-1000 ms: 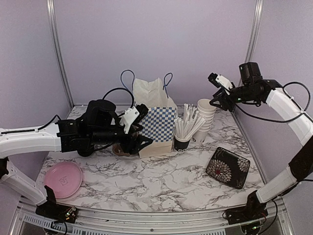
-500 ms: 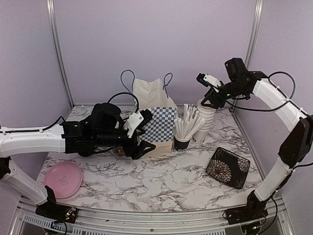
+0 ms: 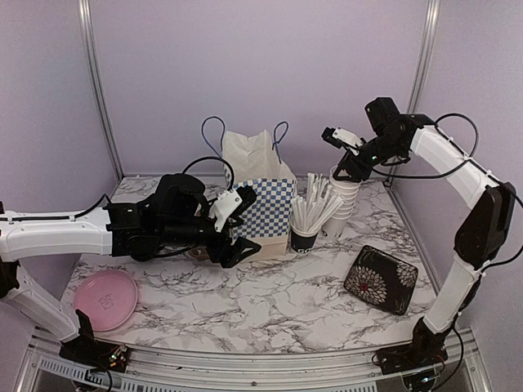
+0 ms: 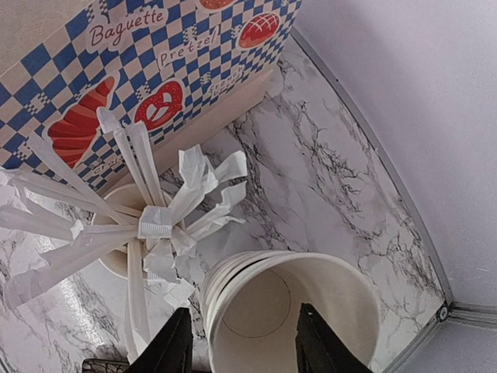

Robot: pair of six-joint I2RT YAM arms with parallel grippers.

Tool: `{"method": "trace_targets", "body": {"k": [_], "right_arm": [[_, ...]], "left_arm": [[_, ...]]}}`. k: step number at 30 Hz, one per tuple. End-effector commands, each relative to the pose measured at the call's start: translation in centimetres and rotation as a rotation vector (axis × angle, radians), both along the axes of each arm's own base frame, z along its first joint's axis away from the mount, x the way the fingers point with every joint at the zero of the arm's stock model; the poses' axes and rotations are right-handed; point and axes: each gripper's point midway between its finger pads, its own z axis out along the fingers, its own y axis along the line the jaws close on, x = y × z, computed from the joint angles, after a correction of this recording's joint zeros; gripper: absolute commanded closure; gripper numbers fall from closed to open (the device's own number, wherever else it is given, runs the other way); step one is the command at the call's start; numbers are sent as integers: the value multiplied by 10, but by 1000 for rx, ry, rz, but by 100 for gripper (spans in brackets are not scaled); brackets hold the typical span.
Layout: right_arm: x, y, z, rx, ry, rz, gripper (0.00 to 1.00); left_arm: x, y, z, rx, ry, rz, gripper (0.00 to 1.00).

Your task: Pack the takeout coffee

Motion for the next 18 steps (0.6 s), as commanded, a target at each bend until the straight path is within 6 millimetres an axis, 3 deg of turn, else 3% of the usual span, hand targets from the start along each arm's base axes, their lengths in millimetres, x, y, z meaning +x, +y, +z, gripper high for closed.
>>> {"method": "trace_targets", "body": {"k": [1,11,18], "right_arm": [[-3,3,4,-12,1,5,56],[-2,-1,-10,-43,31,-19,65],[-5,0,-20,-48,69,-10,64]], "left_arm": [[0,-1,3,10,-3,0,16],[2,0,-1,22,-4,8,16],[1,0,-5,30,1,7,16]]}}
